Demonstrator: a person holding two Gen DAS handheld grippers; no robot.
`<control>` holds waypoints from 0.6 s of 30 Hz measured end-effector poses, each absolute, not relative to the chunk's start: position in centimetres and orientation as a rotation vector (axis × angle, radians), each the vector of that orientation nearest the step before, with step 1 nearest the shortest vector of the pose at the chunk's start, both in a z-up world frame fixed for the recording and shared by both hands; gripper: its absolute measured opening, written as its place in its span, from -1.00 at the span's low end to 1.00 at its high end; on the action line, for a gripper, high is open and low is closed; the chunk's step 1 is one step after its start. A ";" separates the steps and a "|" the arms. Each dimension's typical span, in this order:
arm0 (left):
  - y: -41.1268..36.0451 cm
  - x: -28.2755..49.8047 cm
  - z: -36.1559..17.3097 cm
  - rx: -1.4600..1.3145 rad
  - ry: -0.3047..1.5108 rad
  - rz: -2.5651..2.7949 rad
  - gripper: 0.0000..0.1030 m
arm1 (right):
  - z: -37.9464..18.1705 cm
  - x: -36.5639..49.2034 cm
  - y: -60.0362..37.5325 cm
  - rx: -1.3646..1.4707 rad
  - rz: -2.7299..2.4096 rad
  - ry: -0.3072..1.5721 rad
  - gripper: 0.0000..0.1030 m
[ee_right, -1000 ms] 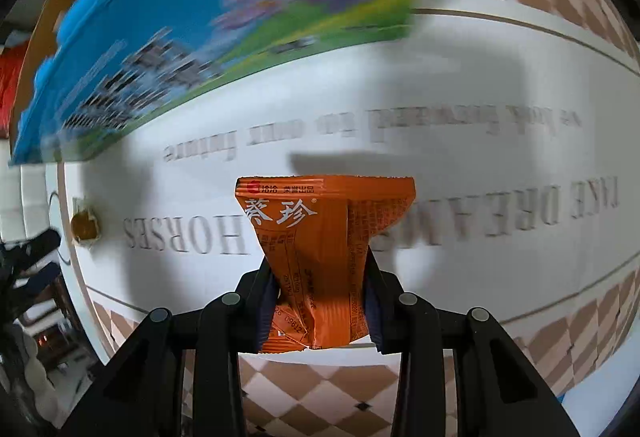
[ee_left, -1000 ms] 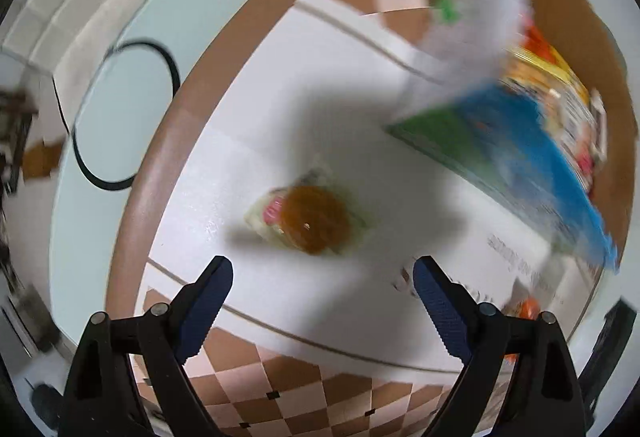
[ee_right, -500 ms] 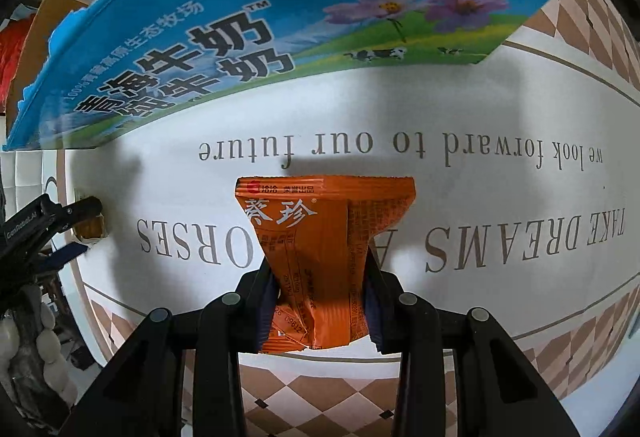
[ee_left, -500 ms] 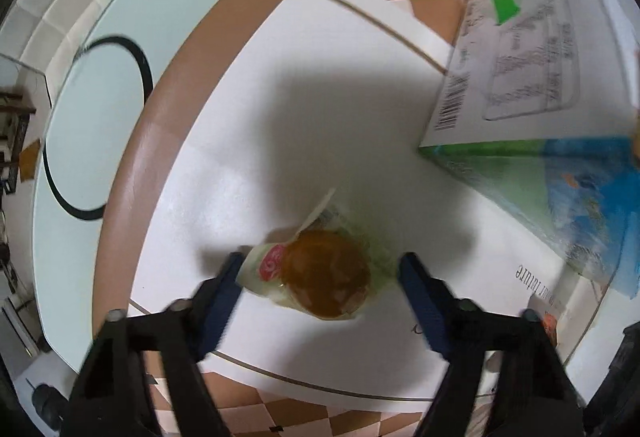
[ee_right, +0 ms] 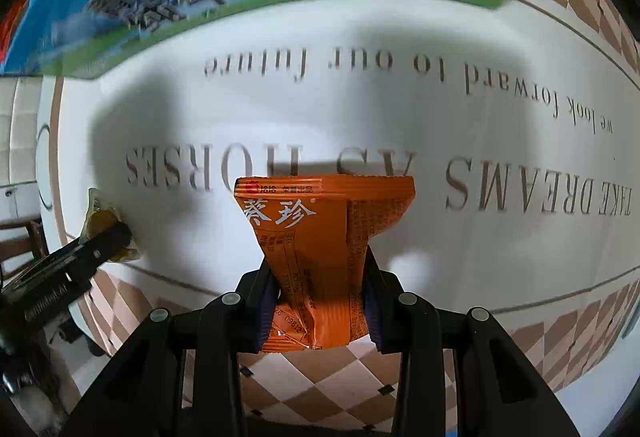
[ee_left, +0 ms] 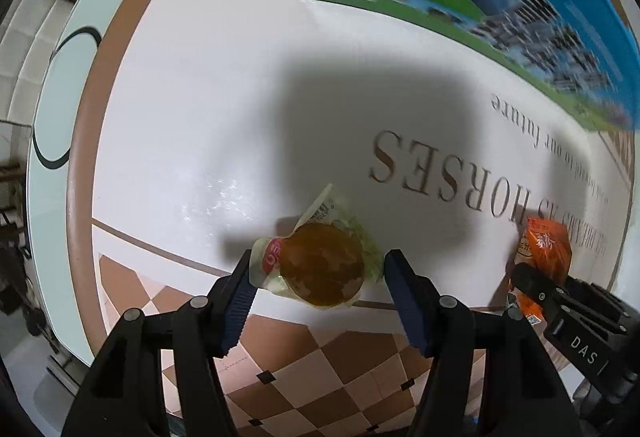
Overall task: Organize snacks
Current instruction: 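Close the left tool on the wrapped round cake while the right tool holds the orange packet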
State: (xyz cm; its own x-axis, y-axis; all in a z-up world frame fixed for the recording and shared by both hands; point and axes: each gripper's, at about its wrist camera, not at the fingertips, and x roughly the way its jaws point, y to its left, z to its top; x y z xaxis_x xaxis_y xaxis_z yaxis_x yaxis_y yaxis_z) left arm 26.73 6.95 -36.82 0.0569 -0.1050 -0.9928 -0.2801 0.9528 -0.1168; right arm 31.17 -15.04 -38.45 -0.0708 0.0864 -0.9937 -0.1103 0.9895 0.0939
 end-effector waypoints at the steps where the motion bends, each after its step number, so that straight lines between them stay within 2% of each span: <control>1: 6.7 26.8 -36.8 -0.295 1.513 0.136 0.21 | -38.5 31.1 -14.9 -0.025 0.162 1.635 -0.23; 4: 6.3 27.3 -36.8 -0.254 1.515 0.131 0.31 | -38.4 31.0 -14.6 -0.048 0.159 1.632 -0.23; 8: 5.3 28.0 -37.9 -0.255 1.540 0.127 0.31 | -38.3 31.0 -14.1 -0.065 0.152 1.634 -0.20; 13: 4.8 28.3 -38.2 -0.233 1.537 0.128 0.31 | -39.7 30.1 -13.6 -0.070 0.130 1.655 -0.08; 18: 3.2 26.8 -38.6 -0.200 1.522 0.135 0.23 | -40.2 30.1 -13.5 -0.098 0.129 1.640 -0.07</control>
State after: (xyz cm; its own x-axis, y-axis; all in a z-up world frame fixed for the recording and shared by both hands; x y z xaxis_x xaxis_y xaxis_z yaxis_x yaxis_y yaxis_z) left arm 26.83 3.17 -38.64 0.0462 -0.0369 -0.9982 -0.2119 0.9762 -0.0459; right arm 30.06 -13.51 -40.21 -0.0731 0.0139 -0.9972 -0.1418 0.9896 0.0242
